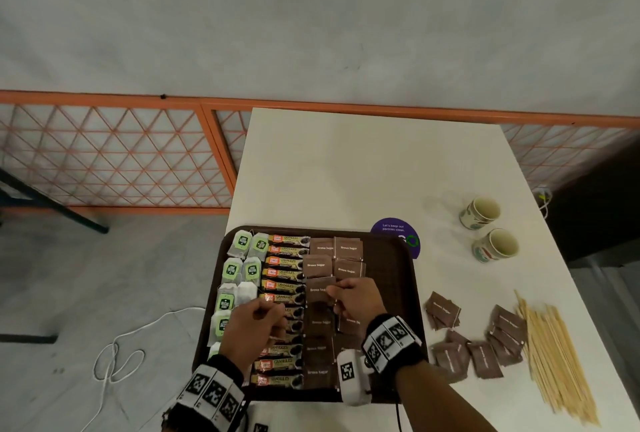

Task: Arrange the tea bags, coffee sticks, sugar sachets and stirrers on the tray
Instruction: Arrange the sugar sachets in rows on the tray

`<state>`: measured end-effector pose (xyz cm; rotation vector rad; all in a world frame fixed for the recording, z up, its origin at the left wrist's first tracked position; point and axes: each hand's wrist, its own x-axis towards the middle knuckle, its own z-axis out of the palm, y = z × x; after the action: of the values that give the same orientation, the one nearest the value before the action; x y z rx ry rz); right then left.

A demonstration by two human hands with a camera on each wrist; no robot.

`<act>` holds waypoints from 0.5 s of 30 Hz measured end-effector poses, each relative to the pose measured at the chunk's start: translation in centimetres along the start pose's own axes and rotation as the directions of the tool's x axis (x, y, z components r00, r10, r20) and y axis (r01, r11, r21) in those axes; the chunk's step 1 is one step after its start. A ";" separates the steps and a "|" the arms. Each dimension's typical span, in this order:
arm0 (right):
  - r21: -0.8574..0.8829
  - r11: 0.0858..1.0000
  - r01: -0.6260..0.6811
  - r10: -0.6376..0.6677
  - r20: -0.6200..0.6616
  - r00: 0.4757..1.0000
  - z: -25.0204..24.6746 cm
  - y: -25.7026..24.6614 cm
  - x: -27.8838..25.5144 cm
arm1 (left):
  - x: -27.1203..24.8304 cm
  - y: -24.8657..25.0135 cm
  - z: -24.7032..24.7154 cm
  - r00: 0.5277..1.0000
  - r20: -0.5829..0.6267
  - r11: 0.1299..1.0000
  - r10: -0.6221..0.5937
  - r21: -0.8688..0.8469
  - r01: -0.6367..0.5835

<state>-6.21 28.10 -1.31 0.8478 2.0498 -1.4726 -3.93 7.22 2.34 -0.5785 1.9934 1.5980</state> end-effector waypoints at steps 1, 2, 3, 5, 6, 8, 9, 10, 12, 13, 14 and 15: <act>-0.061 0.998 0.012 -0.015 -0.048 0.999 -0.1 0.0 -0.2 | 0.0 0.0 -0.3 1.000 0.007 1.000 0.007 0.024 -0.007; -0.146 0.989 0.034 -0.051 -0.114 0.992 -0.4 0.0 -0.5 | 0.0 0.1 -0.4 1.000 0.014 0.998 0.021 0.053 -0.022; -0.216 0.975 0.048 -0.089 -0.183 0.979 -0.9 0.1 -0.9 | 0.0 0.2 -0.5 0.999 0.023 0.995 0.040 0.089 -0.042; -0.271 0.959 0.081 -0.156 -0.268 0.951 -2.7 0.6 -1.8 | 0.2 0.6 -0.3 0.995 0.044 0.983 0.089 0.157 -0.095; -0.278 0.957 0.085 -0.167 -0.287 0.943 -3.9 0.9 -2.3 | 0.2 0.8 -0.1 0.992 0.055 0.975 0.112 0.186 -0.121; -0.318 0.947 0.041 -0.155 -0.342 0.927 -7.0 2.1 -2.8 | 0.1 1.3 0.5 0.986 0.077 0.963 0.147 0.219 -0.160; -0.344 0.939 -0.001 -0.142 -0.390 0.910 -9.0 3.0 -2.7 | 0.0 1.5 0.8 0.983 0.088 0.958 0.158 0.229 -0.175; -0.352 0.935 -0.049 -0.120 -0.443 0.888 -11.1 4.0 -2.6 | -0.1 1.8 1.2 0.980 0.104 0.951 0.168 0.246 -0.189; -0.344 0.929 -0.135 -0.061 -0.502 0.863 -15.0 6.5 -2.4 | -0.4 2.3 2.2 0.968 0.157 0.926 0.194 0.296 -0.233; -0.382 0.910 -0.159 -0.050 -0.483 0.874 -16.3 7.7 -2.3 | -0.4 2.5 2.6 0.961 0.183 0.913 0.208 0.317 -0.258; -0.438 0.883 -0.171 -0.044 -0.439 0.897 -16.9 8.7 -2.1 | -0.5 2.7 3.0 0.954 0.207 0.901 0.218 0.333 -0.278; -0.478 0.864 -0.157 -0.053 -0.398 0.916 -17.1 9.3 -1.9 | -0.6 2.8 3.4 0.946 0.237 0.890 0.223 0.346 -0.297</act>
<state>1.37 46.07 -0.82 1.0251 2.5183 -0.6951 -4.80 11.10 4.26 -0.0044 2.2188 1.2964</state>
